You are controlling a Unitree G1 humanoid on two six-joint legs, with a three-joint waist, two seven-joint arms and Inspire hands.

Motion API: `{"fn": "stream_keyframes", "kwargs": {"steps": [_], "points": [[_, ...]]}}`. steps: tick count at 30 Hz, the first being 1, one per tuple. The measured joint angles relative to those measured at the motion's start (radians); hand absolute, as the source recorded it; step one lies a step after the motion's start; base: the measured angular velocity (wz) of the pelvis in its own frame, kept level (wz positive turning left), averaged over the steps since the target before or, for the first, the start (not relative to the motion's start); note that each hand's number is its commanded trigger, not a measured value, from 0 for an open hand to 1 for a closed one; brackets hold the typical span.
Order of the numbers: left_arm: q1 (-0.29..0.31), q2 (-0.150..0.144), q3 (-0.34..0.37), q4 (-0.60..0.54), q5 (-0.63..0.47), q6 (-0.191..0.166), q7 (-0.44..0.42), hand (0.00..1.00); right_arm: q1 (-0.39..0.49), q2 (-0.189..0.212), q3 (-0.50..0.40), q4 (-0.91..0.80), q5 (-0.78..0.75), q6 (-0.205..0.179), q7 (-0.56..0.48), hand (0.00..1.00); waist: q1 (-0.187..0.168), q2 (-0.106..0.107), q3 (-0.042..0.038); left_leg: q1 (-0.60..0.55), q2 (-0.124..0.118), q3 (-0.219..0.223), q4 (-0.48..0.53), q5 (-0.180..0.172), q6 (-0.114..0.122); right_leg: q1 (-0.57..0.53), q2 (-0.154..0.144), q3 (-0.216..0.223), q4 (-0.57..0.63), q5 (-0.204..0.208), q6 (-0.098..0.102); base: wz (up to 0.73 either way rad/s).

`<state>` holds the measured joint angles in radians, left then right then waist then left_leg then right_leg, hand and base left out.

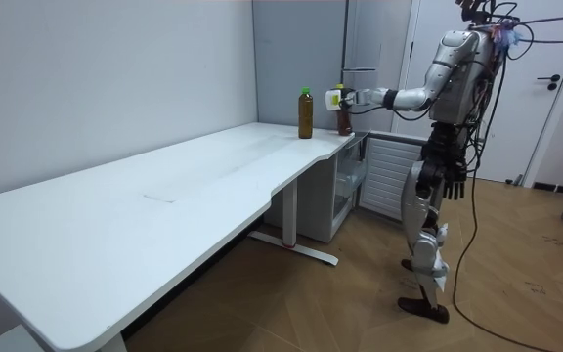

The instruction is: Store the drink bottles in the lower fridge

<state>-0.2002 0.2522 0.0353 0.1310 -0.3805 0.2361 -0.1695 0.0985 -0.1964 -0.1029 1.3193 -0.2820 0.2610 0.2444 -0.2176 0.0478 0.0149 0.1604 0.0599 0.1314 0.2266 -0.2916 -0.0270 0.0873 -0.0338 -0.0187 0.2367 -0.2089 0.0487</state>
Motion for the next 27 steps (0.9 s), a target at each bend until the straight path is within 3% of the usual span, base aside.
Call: {"fn": "stream_keyframes", "kwargs": {"steps": [6, 13, 21, 27], "points": [[-0.001, 0.0, -0.01, 0.001, 0.0, 0.0, -0.003, 1.0, -0.003, 0.0, 0.0, 0.0, 0.0, 0.001, -0.006, 0.0, 0.0, -0.005, 0.0035, 0.001, 0.0, 0.006, -0.004, 0.0, 0.0, -0.002, 0.0, 0.002, -0.001, 0.0, 0.0, -0.01], [-0.001, 0.0, -0.032, 0.001, -0.001, -0.003, -0.001, 1.0, -0.004, -0.001, 0.004, -0.006, 0.006, 0.001, -0.014, 0.0, 0.002, -0.001, -0.0006, 0.006, 0.0, 0.007, -0.006, 0.0, 0.0, -0.001, 0.0, 0.005, 0.001, 0.0, 0.001, -0.01], [-0.001, -0.005, -0.045, -0.004, -0.011, -0.005, -0.03, 1.0, -0.047, 0.0, 0.004, -0.04, 0.097, -0.023, -0.014, 0.0, 0.011, -0.02, -0.0036, 0.002, 0.0, 0.005, -0.003, 0.0, 0.0, -0.002, 0.0, 0.0, 0.001, 0.0, 0.001, 0.0], [-0.001, -0.019, -0.052, -0.041, -0.008, 0.0, -0.045, 1.0, -0.058, 0.002, 0.005, -0.05, 0.126, -0.019, -0.036, 0.0, 0.039, -0.026, -0.0062, -0.014, 0.001, 0.0, 0.002, 0.0, 0.0, -0.011, 0.0, -0.008, -0.002, 0.0, 0.0, 0.02]]}}
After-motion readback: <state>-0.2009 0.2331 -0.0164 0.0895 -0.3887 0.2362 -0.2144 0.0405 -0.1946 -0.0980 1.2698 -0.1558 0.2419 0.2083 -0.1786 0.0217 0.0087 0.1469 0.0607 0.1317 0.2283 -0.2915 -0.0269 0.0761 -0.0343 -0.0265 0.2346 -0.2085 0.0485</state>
